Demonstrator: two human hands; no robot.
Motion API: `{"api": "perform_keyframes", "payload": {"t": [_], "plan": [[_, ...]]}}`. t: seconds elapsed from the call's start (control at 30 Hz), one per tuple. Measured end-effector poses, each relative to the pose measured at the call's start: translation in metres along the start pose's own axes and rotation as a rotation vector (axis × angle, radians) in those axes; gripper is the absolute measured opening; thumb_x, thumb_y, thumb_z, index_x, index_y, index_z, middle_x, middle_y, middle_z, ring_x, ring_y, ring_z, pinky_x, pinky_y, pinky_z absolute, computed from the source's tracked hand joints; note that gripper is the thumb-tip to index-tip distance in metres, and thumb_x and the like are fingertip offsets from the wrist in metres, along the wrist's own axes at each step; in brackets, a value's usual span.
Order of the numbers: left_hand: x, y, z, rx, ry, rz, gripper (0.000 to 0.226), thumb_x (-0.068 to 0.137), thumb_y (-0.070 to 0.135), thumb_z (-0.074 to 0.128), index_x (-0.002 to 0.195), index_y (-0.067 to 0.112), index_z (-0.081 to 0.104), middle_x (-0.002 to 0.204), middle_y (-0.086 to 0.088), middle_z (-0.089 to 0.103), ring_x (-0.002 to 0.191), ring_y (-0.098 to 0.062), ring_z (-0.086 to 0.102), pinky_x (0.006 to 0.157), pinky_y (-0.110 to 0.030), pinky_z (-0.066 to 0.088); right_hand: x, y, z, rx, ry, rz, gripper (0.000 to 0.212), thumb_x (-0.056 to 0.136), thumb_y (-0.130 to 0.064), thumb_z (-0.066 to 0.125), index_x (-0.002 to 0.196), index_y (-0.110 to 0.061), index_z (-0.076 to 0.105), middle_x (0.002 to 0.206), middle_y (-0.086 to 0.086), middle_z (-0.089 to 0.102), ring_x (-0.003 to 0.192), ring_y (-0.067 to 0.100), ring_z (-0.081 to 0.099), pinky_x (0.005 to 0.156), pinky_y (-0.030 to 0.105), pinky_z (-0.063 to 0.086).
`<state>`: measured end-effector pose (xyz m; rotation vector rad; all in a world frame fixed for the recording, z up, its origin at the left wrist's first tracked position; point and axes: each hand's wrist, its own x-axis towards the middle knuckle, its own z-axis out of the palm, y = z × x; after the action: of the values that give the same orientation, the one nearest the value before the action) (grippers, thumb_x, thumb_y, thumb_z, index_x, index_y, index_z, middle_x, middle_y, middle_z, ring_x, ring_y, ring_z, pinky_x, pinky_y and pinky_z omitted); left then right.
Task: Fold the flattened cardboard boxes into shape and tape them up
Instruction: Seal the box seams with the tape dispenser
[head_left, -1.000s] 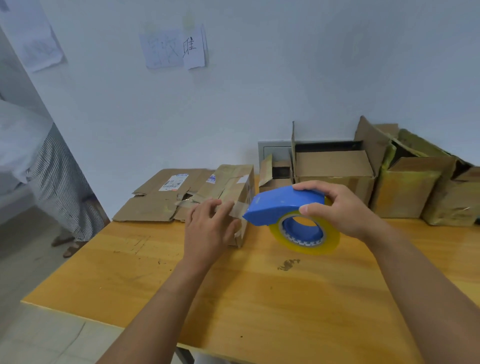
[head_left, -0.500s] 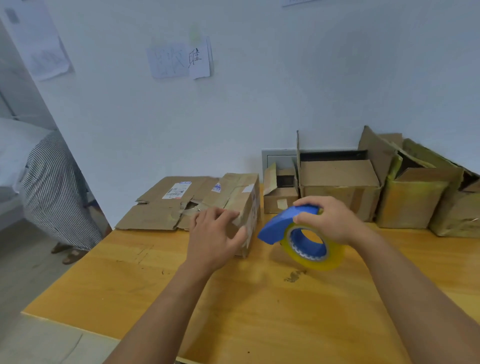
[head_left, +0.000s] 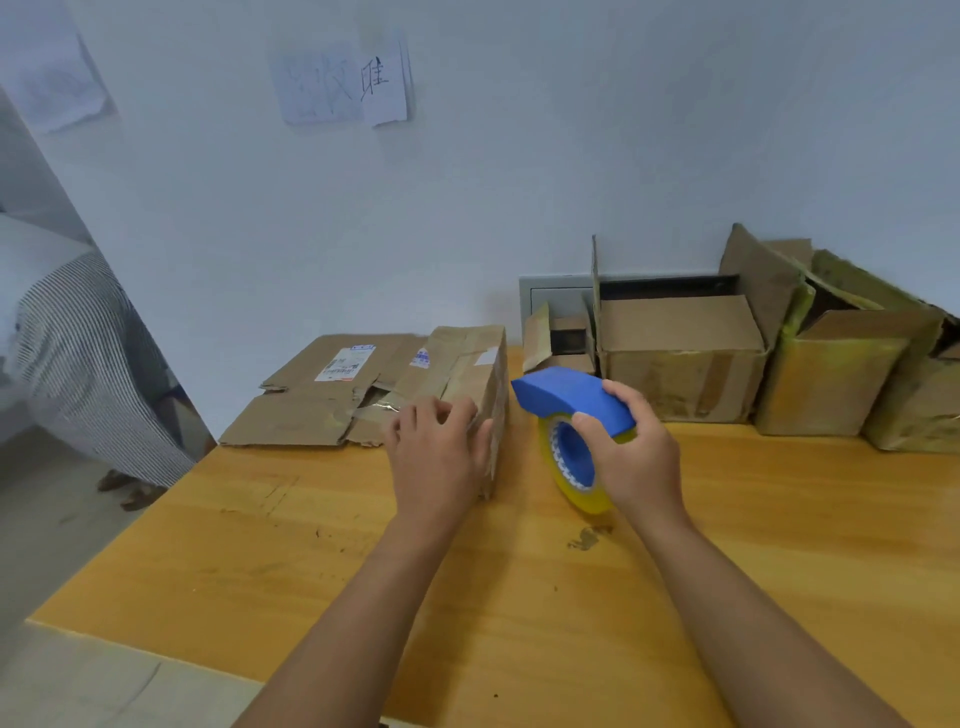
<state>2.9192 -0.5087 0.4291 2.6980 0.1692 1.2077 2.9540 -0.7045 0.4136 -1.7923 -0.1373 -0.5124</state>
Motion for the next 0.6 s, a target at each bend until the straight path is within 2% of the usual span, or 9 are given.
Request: {"api": "perform_keyframes", "payload": {"t": [0.07,0.2,0.4,0.53,0.6], "plan": [[0.0,0.002,0.001,0.006,0.017,0.015,0.023,0.084,0.042,0.075,0.084,0.022,0.065,0.086,-0.002,0.056,0.082,-0.026,0.052,0.081,-0.037,0.028,-0.005,0.003,0.007,0.009,0.021,0.009,0.054,0.078,-0.052,0.064,0.129,-0.034,0.057,0.107,-0.029,0.055,0.096,-0.015,0.054,0.063,0.009,0.045],[0.001,-0.003,0.002,-0.013,0.019,0.036,0.025,0.081,0.046,0.078,0.09,0.025,0.068,0.088,0.001,0.056,0.084,-0.022,0.053,0.082,-0.032,0.022,-0.01,0.01,0.017,0.019,0.023,0.031,0.056,0.08,-0.05,0.066,0.133,-0.033,0.056,0.107,-0.026,0.056,0.095,0.004,0.06,0.073,0.027,0.052],[0.008,-0.017,-0.005,-0.059,-0.051,0.112,0.022,0.082,0.042,0.077,0.098,0.028,0.072,0.088,0.002,0.058,0.085,-0.022,0.057,0.084,-0.027,0.015,-0.013,0.014,0.024,-0.018,0.011,0.005,0.06,0.078,-0.054,0.062,0.134,-0.035,0.053,0.113,-0.013,0.057,0.098,0.014,0.059,0.077,0.034,0.054],[0.016,-0.017,-0.009,-0.053,-0.08,0.161,0.023,0.076,0.04,0.082,0.091,0.024,0.075,0.076,0.0,0.057,0.072,-0.023,0.058,0.079,-0.032,0.02,-0.014,0.015,0.023,-0.03,0.007,0.005,0.061,0.079,-0.054,0.061,0.136,-0.035,0.052,0.115,-0.012,0.056,0.098,0.014,0.059,0.078,0.036,0.054],[0.016,-0.016,-0.01,-0.054,-0.08,0.166,0.023,0.077,0.04,0.082,0.092,0.023,0.075,0.076,0.0,0.057,0.072,-0.023,0.058,0.079,-0.033,0.021,-0.015,0.016,0.022,-0.033,0.007,-0.004,0.06,0.079,-0.053,0.061,0.136,-0.035,0.052,0.115,-0.012,0.056,0.098,0.014,0.059,0.077,0.034,0.053]]}}
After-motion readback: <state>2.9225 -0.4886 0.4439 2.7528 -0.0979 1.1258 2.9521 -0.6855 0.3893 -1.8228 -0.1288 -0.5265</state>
